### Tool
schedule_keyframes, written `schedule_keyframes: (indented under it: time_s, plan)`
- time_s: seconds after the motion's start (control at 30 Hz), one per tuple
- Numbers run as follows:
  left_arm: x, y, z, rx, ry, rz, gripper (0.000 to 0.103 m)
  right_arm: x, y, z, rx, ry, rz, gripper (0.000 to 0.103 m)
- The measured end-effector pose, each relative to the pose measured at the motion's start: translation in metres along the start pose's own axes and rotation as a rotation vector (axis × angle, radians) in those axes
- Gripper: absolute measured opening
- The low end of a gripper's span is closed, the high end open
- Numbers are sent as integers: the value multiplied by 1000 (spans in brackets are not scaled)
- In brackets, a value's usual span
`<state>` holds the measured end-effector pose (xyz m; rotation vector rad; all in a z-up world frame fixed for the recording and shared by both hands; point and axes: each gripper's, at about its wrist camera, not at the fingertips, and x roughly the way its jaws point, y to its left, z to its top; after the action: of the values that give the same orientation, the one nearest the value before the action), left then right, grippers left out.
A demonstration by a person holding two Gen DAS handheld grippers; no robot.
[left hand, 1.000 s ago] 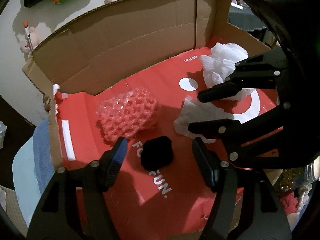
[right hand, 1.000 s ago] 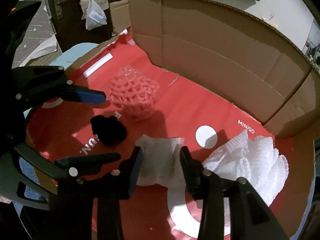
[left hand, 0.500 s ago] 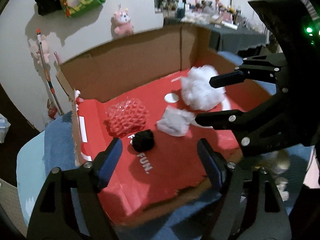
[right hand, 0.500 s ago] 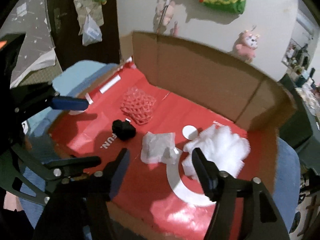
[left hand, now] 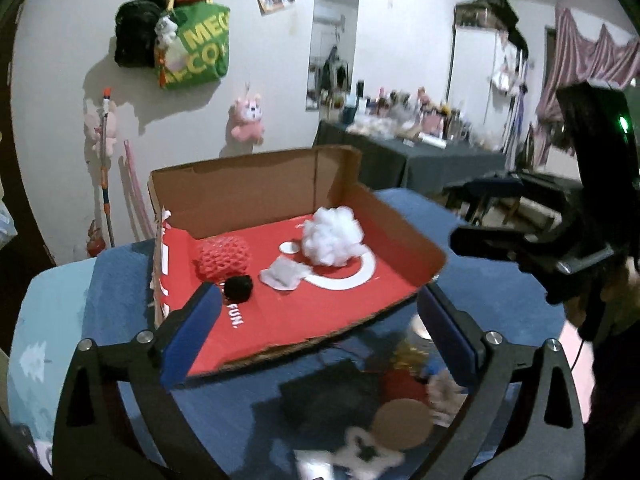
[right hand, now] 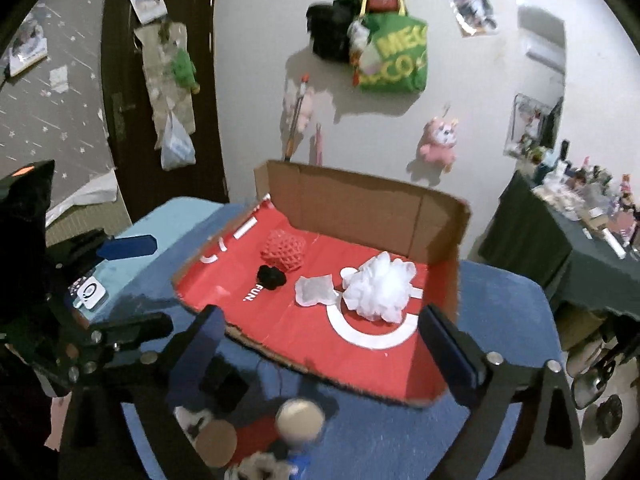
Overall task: Organize soft objects
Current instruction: 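Lift both tools out of the box back toward the items on the blanket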
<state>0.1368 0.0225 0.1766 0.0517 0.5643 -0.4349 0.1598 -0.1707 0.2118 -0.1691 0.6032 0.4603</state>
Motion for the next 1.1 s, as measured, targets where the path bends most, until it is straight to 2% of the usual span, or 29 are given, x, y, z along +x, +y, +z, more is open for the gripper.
schedule_keyframes:
  time_s: [0.2, 0.27, 0.37, 0.47, 0.73, 1.1]
  plan:
    - [-41, -23, -23, -35, -97, -14, 103, -58, 25, -38, -14, -105, -63, 103]
    - [-53, -30, -35, -38, -135, 1, 103, -71, 31, -52, -13, -123, -75, 103]
    - [-63, -39, -51, -43, -150, 12, 103, -79, 40, -77, -9, -138, -102, 103]
    - [-67, -42, -71, -79, -149, 27, 103, -80, 42, -102, 31, -143, -116, 103]
    - [-54, -55, -118, -77, -116, 69, 103, -55, 52, -161, 101, -152, -170, 103]
    - [-28, -52, -162, -124, -41, 100, 103, -23, 50, -197, 166, -99, -176, 103]
